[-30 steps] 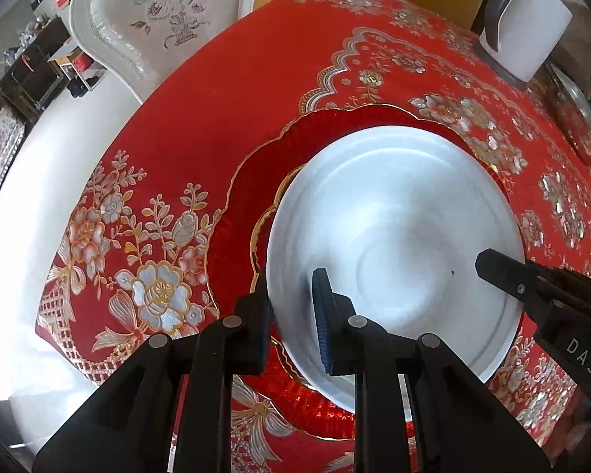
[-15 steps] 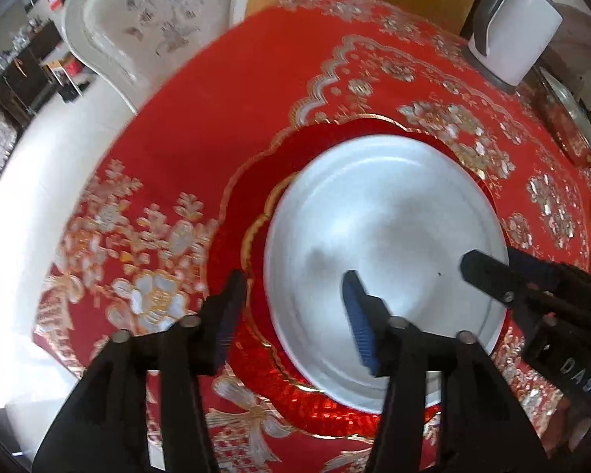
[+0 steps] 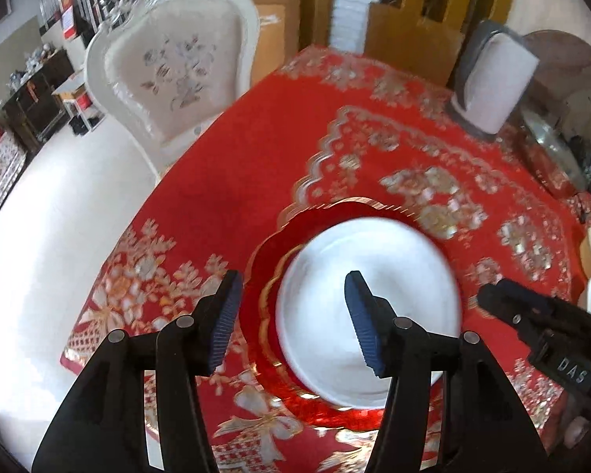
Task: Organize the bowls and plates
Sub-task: 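Withdraw both tools and move them to the second white plate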
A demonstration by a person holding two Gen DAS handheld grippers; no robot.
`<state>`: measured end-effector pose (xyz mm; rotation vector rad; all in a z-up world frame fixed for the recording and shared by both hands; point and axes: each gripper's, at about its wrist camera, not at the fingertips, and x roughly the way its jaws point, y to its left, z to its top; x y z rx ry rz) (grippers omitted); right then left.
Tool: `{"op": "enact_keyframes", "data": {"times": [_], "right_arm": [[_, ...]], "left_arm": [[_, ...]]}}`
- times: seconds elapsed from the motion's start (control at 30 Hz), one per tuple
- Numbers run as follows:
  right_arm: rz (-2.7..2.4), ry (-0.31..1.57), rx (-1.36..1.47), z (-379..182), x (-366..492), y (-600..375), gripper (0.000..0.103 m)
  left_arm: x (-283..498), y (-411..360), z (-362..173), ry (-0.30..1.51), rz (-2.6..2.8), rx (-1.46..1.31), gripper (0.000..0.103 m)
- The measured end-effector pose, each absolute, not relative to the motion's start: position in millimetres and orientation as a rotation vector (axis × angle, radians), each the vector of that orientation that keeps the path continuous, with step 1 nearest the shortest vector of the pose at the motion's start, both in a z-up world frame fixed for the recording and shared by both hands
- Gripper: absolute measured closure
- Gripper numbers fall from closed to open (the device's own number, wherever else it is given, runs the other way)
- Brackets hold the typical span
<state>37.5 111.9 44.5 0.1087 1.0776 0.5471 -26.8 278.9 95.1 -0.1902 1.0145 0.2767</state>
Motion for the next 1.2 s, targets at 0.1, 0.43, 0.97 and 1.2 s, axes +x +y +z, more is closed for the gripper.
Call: {"op": "enact_keyframes", "data": {"times": [0.1, 0.43, 0.97, 1.2], "right_arm": [[0.526, 1.059, 0.143, 52, 35, 96, 0.063], [0.412, 1.001, 0.218, 70, 26, 7, 0.059], [0.119, 0.962, 0.414, 74, -6, -190, 0.058], [-0.025, 0.944, 0.505, 67, -30, -269, 0.058]], "left_arm": [[-17, 258, 103, 0.997, 0.228, -0.169, 0.047], [18, 156, 108, 1.002, 0.061, -0.074, 0.047], [52, -38, 97, 1.032, -0.192, 0.108, 0.047], [60, -104, 81, 1.076, -0.282, 0.142, 0.047]]}}
